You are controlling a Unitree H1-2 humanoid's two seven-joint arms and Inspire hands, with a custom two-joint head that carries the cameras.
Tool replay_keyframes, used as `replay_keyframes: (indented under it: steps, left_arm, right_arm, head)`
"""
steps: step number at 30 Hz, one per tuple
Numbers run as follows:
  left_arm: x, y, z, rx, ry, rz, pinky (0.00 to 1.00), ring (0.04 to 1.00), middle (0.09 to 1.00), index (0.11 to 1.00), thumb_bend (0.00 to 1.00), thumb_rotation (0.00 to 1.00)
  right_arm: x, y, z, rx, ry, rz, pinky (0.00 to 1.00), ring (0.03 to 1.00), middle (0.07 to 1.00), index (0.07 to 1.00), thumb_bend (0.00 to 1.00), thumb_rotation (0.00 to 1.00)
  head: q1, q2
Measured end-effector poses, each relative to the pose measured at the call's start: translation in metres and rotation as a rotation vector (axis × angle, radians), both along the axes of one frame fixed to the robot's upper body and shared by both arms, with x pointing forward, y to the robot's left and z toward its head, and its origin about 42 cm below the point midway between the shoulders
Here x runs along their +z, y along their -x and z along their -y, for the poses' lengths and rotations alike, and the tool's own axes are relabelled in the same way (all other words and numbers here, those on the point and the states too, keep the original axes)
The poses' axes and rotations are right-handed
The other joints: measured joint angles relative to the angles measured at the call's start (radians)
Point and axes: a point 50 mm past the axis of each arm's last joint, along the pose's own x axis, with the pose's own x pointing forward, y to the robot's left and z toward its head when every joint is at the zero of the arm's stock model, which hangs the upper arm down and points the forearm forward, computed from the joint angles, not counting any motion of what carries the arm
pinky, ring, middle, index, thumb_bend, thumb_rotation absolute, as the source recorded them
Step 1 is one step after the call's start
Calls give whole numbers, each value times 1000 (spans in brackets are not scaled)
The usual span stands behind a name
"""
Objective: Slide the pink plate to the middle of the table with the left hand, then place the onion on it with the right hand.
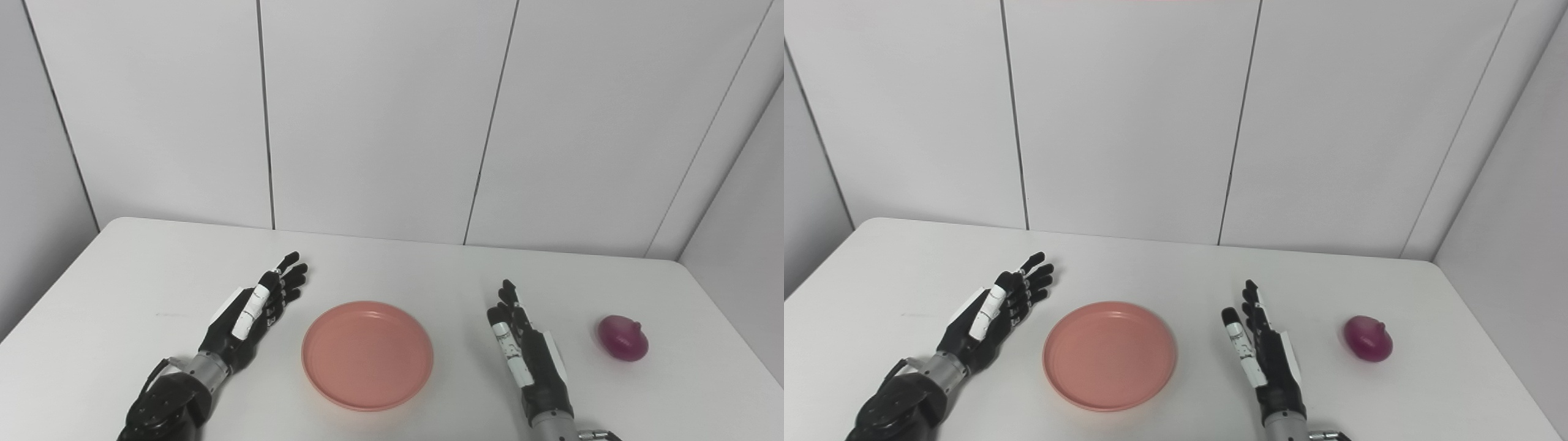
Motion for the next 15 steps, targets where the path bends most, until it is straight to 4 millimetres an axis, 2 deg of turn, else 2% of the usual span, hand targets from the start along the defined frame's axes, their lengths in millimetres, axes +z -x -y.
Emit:
replay_keyframes:
  steps: [5, 7, 8, 10, 15]
  left_arm:
    - [0, 4, 22, -9, 12, 8, 1000, 999, 989, 984, 866, 968]
    - [0, 3, 22, 0, 12, 5, 1000, 1000, 996, 992, 860, 970]
    - [0, 3, 22, 5, 12, 4, 1000, 1000, 997, 994, 858, 971]
    - [0, 3, 21, 22, 10, 0, 1000, 1000, 1000, 1000, 846, 987]
    - [-2, 2, 19, 50, -3, -12, 1000, 1000, 1000, 1000, 841, 1000]
  right_arm:
    - [6, -4, 12, -31, 20, 20, 977, 963, 962, 991, 692, 929]
    - [7, -5, 15, -47, 34, 26, 962, 960, 959, 988, 680, 925]
    - [7, -5, 17, -54, 44, 28, 957, 959, 959, 987, 677, 923]
    - [8, -5, 21, -71, 65, 34, 963, 970, 965, 998, 624, 922]
    - [14, -7, 31, -121, 124, 62, 958, 970, 968, 1000, 619, 913]
  head:
    - [-14, -25]
    - [-37, -49]
    - [-37, -49]
    - [-58, -66]
    - [-106, -100]
